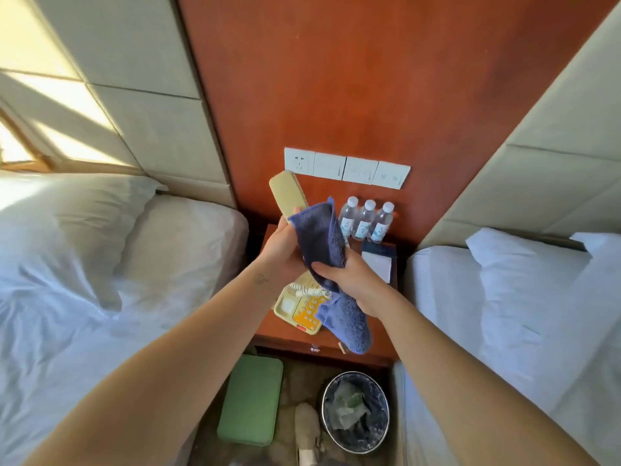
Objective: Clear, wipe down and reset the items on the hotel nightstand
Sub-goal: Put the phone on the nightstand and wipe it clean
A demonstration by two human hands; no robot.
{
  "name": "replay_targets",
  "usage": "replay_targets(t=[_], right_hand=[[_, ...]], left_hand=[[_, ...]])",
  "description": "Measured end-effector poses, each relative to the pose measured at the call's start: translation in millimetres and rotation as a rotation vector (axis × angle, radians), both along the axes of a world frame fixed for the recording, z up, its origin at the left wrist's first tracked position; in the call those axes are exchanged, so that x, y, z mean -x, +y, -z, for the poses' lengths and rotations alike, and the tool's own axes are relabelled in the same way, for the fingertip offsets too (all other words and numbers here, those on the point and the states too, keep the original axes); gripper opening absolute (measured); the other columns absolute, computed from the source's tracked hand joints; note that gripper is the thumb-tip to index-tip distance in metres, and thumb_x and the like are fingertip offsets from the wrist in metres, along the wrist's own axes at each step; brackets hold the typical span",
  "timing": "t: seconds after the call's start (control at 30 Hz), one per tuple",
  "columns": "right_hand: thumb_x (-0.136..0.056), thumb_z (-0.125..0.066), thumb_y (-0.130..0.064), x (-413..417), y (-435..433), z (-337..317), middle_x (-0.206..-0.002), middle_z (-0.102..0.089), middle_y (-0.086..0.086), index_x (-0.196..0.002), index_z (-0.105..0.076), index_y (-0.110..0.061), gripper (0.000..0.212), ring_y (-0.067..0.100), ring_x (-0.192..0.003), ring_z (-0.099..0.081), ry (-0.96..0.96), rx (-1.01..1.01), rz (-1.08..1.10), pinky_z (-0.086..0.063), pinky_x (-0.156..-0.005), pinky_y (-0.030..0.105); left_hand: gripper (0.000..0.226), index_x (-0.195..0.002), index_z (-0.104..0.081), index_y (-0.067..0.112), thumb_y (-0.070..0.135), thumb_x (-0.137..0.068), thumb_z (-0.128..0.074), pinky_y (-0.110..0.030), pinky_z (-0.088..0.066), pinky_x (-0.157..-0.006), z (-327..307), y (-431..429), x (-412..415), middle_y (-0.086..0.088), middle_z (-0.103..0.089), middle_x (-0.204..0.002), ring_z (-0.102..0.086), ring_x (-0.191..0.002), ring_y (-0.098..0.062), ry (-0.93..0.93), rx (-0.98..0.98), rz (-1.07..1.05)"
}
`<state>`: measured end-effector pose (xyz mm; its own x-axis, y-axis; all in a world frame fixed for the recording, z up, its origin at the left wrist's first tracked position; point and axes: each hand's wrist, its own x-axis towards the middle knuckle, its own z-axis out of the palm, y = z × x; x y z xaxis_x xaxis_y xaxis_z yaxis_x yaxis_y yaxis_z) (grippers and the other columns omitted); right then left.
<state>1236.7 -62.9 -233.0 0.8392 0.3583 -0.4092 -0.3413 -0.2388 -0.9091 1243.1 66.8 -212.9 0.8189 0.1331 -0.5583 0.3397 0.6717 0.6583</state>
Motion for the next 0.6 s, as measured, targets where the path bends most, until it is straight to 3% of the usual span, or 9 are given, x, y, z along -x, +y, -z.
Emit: replay_targets(t=[0.03, 0.1, 0.17, 0.23, 0.3, 0.43, 0.6], right_hand=[[-0.086, -0.071, -0.012, 2.4, -3.3, 1.1, -0.116, -0.069, 0.002, -0.127, -0.057, -0.014, 0.044, 0.019, -0.108, -0.064, -0.010, 0.005, -0.023, -0.048, -0.102, 0.044], [-0.083, -0.075, -0.012, 7.3, -8.4, 5.8, -0.112, -0.070, 0.001, -0.122, -0.059, -0.015, 0.043, 0.018, -0.105, -0.066, -0.026, 0.003, -0.042, -0.049, -0.100, 0.044], [-0.079, -0.078, -0.022, 9.2, -11.5, 9.4, -0.105, -0.072, -0.003, -0.113, -0.064, -0.019, 0.036, 0.017, -0.101, -0.067, -0.090, 0.035, -0.050, -0.051, -0.096, 0.044], [-0.078, -0.078, -0.038, 8.9, -12.6, 9.8, -0.098, -0.073, -0.005, -0.106, -0.067, -0.020, 0.035, 0.014, -0.095, -0.067, -0.199, 0.119, -0.086, -0.053, -0.091, 0.038], [-0.078, -0.075, -0.047, 9.2, -13.6, 6.9, -0.092, -0.073, -0.004, -0.101, -0.068, -0.019, 0.037, 0.013, -0.089, -0.067, -0.258, 0.177, -0.099, -0.052, -0.083, 0.030], [-0.081, -0.074, -0.042, 11.8, -11.6, 2.9, -0.079, -0.071, -0.007, -0.082, -0.064, -0.027, 0.018, 0.012, -0.083, -0.068, -0.205, 0.097, -0.082, -0.048, -0.074, 0.026], [-0.077, -0.079, -0.031, 8.5, -18.0, 12.2, -0.092, -0.073, -0.008, -0.103, -0.068, -0.020, 0.030, 0.008, -0.090, -0.068, -0.147, 0.029, -0.130, -0.049, -0.079, 0.023]], left_hand=[[0.027, -0.098, -0.060, 0.011, 0.029, -0.104, -0.041, -0.030, -0.054, -0.071, 0.6, -3.2, -2.8, -0.006, -0.065, -0.092, -0.066, -0.073, -0.017, 0.052, -0.026, -0.029], [0.046, -0.070, -0.063, 0.007, 0.028, -0.105, -0.040, -0.020, -0.052, -0.048, -2.2, -5.7, -1.4, -0.007, -0.062, -0.075, -0.064, -0.048, -0.012, 0.164, -0.038, -0.093], [0.048, -0.067, -0.062, 0.006, 0.028, -0.104, -0.042, -0.020, -0.048, -0.037, -3.1, -1.1, 8.1, -0.008, -0.061, -0.073, -0.062, -0.040, -0.012, 0.176, 0.026, -0.075], [0.034, -0.084, -0.065, 0.007, 0.032, -0.101, -0.049, -0.031, -0.056, -0.055, -8.6, 4.2, 19.0, -0.012, -0.069, -0.079, -0.070, -0.063, -0.021, 0.158, 0.043, 0.004], [0.028, -0.096, -0.063, 0.011, 0.035, -0.100, -0.049, -0.038, -0.054, -0.068, -12.3, 5.2, 23.8, -0.010, -0.068, -0.090, -0.066, -0.080, -0.023, 0.122, 0.025, 0.037], [0.028, -0.110, -0.059, 0.013, 0.035, -0.102, -0.046, -0.033, -0.055, -0.071, -17.8, -3.7, 12.4, -0.006, -0.064, -0.110, -0.059, -0.088, -0.019, 0.003, -0.071, -0.033], [0.021, -0.112, -0.052, 0.017, 0.035, -0.102, -0.045, -0.042, -0.052, -0.085, -18.6, -1.4, 9.5, -0.006, -0.069, -0.112, -0.063, -0.091, -0.023, -0.050, -0.055, 0.004]])
